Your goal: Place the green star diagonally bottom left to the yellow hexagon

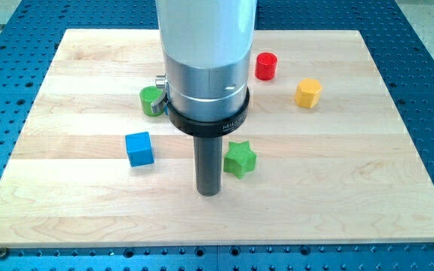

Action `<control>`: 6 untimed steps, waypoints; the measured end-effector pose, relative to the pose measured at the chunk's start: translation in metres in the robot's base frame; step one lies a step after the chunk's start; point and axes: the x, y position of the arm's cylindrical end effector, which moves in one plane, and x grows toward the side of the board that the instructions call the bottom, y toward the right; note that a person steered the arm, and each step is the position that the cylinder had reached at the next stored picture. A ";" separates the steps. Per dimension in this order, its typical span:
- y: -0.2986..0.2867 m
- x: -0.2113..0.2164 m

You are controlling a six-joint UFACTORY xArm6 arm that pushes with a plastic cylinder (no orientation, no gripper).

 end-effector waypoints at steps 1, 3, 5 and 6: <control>0.014 -0.023; 0.059 -0.044; 0.093 -0.032; 0.099 -0.071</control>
